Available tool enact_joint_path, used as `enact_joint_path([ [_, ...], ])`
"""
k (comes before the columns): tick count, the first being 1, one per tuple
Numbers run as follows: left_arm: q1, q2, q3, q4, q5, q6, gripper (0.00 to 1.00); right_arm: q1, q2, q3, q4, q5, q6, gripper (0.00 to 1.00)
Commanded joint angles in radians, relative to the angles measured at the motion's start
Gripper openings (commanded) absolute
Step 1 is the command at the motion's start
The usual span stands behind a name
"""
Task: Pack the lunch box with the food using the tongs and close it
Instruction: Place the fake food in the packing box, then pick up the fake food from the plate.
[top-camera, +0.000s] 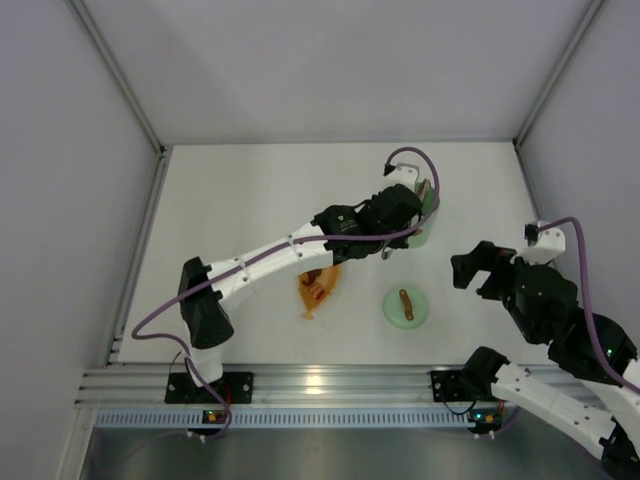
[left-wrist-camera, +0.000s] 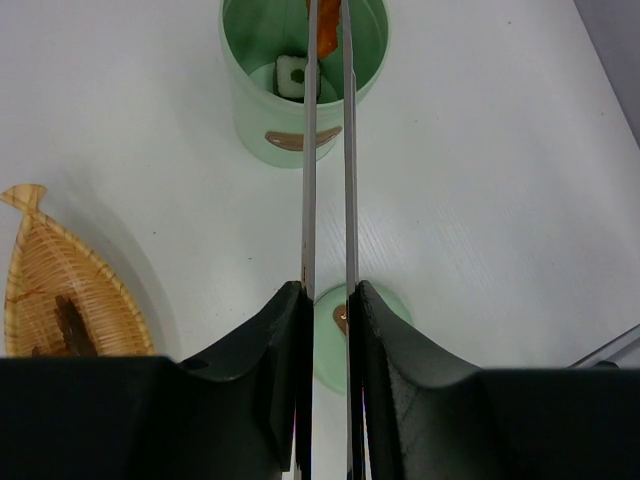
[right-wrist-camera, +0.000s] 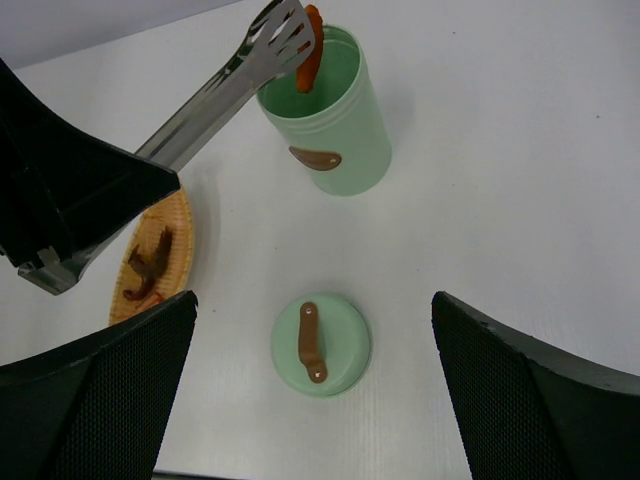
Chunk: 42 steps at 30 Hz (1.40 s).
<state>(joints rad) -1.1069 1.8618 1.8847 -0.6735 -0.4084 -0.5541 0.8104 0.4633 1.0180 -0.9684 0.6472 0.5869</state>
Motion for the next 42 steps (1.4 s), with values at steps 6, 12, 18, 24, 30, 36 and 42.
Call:
enact_joint_path([
  [6,0.004,-0.027,0.048,0.074,-0.035,0.017,0.36,0.010,-0.014,0.050,-0.043,0.032,-0.001,0.99],
  [12,0.004,-0.047,0.047,0.066,-0.035,0.026,0.46,0.010,-0.009,0.053,-0.039,0.029,-0.006,0.99],
  [18,0.004,-0.108,0.014,0.061,-0.040,0.025,0.46,0.010,-0.005,0.050,-0.036,0.034,-0.006,0.99],
  [24,0.004,-0.261,-0.105,0.025,-0.073,-0.013,0.46,0.010,0.000,0.037,-0.026,0.034,-0.007,0.99],
  [30,0.004,-0.442,-0.294,-0.106,-0.115,-0.093,0.46,0.010,-0.002,0.017,-0.006,0.023,-0.001,1.00],
  [36,0.004,-0.590,-0.518,-0.225,-0.147,-0.199,0.46,0.010,-0.005,-0.013,0.017,0.011,0.002,1.00],
  [42,0.002,-0.722,-0.725,-0.255,-0.113,-0.286,0.46,0.010,0.003,-0.024,0.022,0.000,0.007,0.99],
])
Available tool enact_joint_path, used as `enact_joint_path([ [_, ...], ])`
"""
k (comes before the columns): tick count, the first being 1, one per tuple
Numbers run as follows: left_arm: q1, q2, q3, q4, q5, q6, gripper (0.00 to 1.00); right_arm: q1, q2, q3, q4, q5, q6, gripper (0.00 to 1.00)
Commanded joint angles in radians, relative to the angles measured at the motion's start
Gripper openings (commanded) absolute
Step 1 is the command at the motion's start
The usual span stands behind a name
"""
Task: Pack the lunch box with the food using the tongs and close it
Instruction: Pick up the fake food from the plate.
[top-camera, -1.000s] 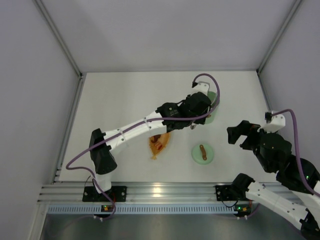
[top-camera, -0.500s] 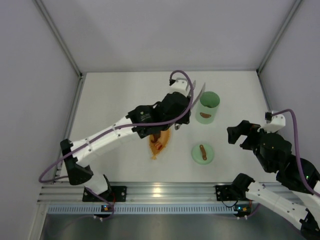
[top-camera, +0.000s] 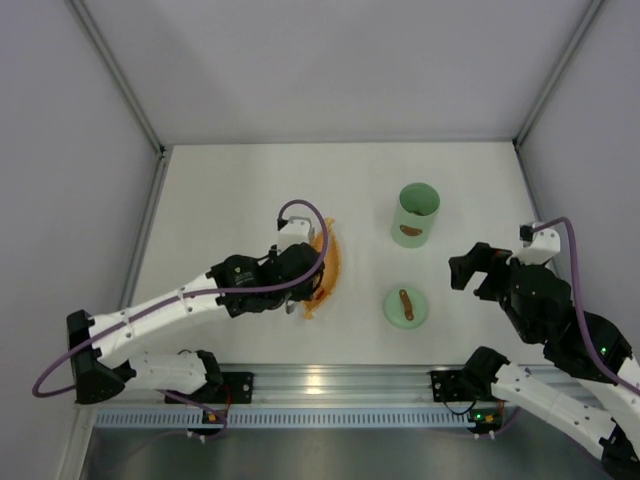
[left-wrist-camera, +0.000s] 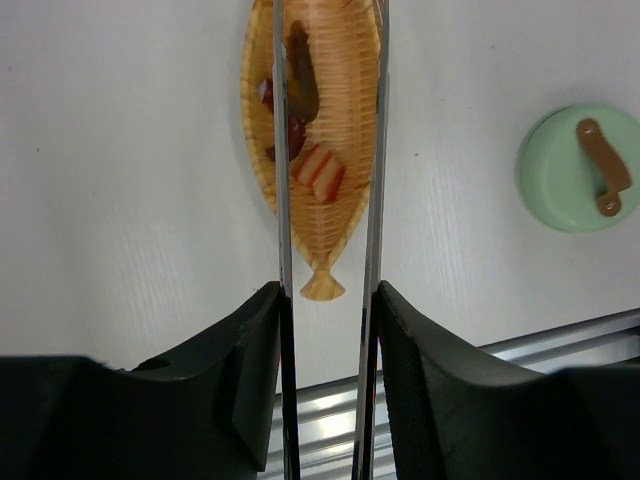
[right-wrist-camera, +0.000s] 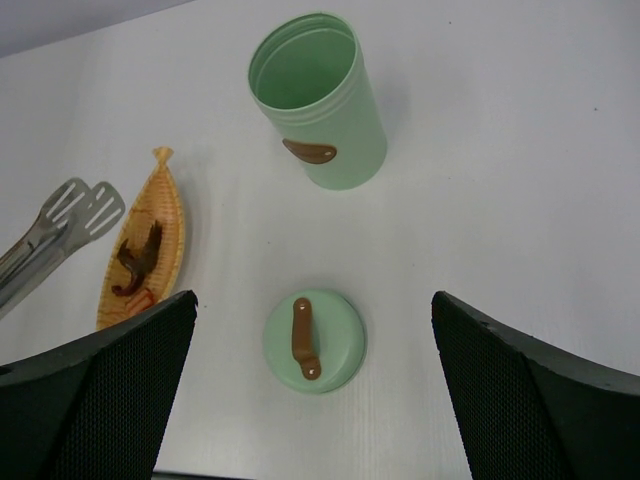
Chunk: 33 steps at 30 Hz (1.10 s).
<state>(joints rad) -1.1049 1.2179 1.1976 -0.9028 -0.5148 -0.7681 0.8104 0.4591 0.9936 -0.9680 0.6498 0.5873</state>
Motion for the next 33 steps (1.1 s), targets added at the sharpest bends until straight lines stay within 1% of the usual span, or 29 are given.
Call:
enact_joint_path([
  [1,0.000,-0.090,-0.073,-0.028,-0.005,-0.082,0.46,0.010,0.007,-0.003,0.023,-0.003,0.006,1.00],
  [5,0.000,-0.141,-0.138,-0.028,0.021,-0.109,0.45,0.010,0.007,-0.012,0.026,-0.004,0.011,0.99],
  [15,0.000,-0.155,-0.207,-0.005,0.045,-0.117,0.45,0.010,0.009,-0.029,0.038,-0.015,0.016,0.99],
  [24,0.000,-0.113,-0.217,0.053,0.055,-0.103,0.45,0.010,0.006,-0.030,0.037,-0.015,0.016,0.99],
  [33,0.000,-0.078,-0.214,0.068,0.048,-0.099,0.46,0.010,-0.003,-0.032,0.028,-0.013,0.016,1.00],
])
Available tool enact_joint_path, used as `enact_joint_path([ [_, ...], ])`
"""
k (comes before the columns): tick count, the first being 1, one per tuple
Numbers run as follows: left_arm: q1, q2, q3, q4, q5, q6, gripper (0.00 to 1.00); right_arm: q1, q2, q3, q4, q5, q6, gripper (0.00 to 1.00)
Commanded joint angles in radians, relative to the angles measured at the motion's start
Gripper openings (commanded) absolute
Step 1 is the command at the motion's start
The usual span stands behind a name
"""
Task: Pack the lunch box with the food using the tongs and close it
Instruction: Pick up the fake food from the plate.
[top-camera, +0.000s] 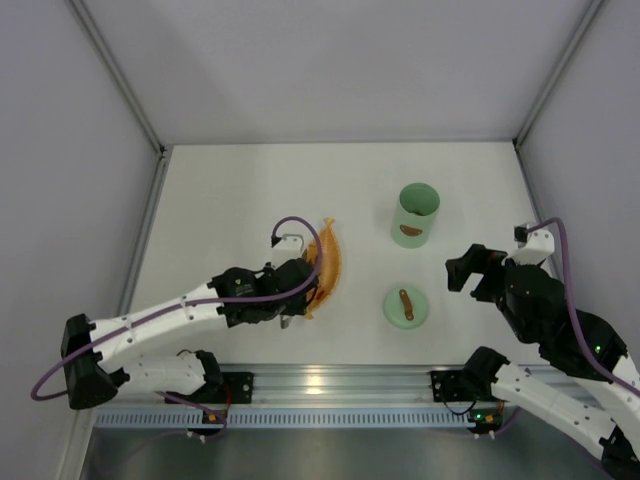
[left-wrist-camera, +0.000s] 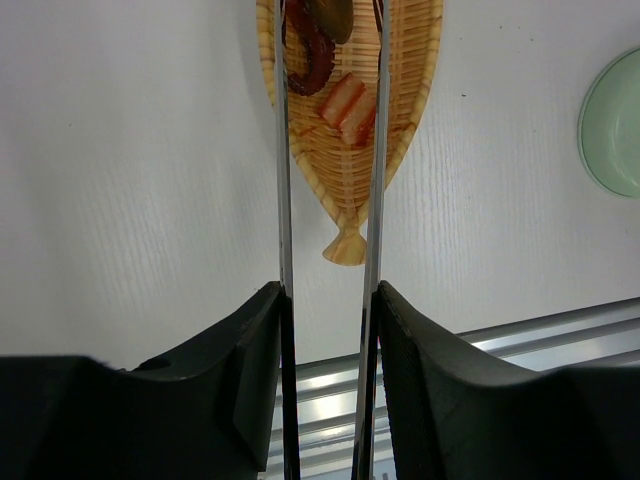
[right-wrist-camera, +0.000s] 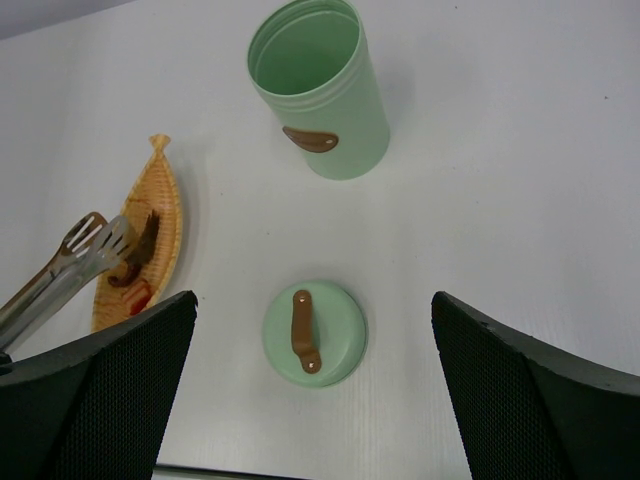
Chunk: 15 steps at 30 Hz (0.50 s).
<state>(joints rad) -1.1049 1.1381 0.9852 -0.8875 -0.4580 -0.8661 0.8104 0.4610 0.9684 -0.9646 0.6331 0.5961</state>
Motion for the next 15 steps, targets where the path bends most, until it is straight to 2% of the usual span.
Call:
enact_joint_path([
  [1,0.000,0.002,-0.002,0.055,-0.007,0.002,0.46,0.010,-0.007,-0.007,0.024,0.004,0.008,1.00],
  [15,0.000,0.031,-0.003,0.068,-0.001,0.009,0.46,0.010,-0.015,-0.007,0.017,0.008,0.007,0.99],
])
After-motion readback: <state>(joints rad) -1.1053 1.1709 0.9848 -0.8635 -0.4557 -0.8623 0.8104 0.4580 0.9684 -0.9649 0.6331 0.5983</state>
